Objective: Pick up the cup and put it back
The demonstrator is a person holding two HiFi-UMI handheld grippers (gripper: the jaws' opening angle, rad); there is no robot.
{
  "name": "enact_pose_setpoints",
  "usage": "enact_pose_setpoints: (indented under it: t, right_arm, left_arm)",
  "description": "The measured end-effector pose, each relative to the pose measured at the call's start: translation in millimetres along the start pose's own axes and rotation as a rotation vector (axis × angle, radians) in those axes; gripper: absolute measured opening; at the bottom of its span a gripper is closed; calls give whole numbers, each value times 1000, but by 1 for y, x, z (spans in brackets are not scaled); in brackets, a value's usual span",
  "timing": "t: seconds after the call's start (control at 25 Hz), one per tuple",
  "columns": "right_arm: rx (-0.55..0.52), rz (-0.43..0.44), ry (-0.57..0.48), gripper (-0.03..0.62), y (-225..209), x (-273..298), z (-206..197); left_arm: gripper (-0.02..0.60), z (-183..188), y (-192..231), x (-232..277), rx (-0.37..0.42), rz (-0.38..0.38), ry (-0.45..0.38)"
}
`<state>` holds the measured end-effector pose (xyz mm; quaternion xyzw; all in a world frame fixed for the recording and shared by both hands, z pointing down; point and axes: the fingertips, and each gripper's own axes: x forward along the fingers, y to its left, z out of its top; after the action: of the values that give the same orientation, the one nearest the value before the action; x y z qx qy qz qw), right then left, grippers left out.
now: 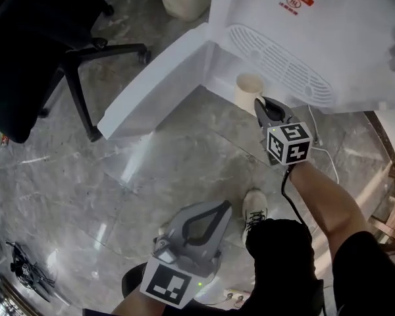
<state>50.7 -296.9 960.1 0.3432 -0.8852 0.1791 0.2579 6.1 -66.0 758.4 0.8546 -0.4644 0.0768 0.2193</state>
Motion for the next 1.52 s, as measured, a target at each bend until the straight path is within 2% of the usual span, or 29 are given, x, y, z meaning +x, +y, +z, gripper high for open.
enact_pose_setpoints:
  t: [0.16,0.32,0.44,0.6,0.96,1.0,1.04,1.08,1.16,1.24,1.48,1.52]
  right_arm:
    - [9,-103,-41,46,-43,52,3]
    - [17,-160,-52,46,-71,87,6]
    - [17,-184,-51,46,-83,96,0]
    - [-17,-191,-89,48,-85,109,7]
    - [25,-196,-89,56,-87,108,3]
    - [41,-198,-84,82,-88,107,0]
    - [64,-197,-78,153,-88,106,-3]
    - [86,-195,-72,182,-88,104,-6]
    - [98,-189,-69,153,-85,100,-8]
    - [97,-172,-71,204,-77,95,-9]
    - [93,-165,-99,184,-66,78,-11]
    - [99,-164,-104,151,-64,74,-10]
  left_arm:
    - [3,3,24,11,46,-79,-59]
    - [3,6,59,18,102,-88,-80]
    - [3,8,74,15,83,-78,-85]
    - [3,5,93,22,129,-51,-76]
    - [3,2,99,36,125,-65,-71]
    - [3,3,99,38,126,-69,-76]
    - [3,5,98,40,127,-76,-81]
    - [4,6,96,42,131,-85,-86]
    - [3,6,91,46,145,-108,-90]
    - [3,5,85,48,169,-132,-82]
    - [4,4,82,45,219,-157,-73]
    - [3,5,83,43,219,-154,-76]
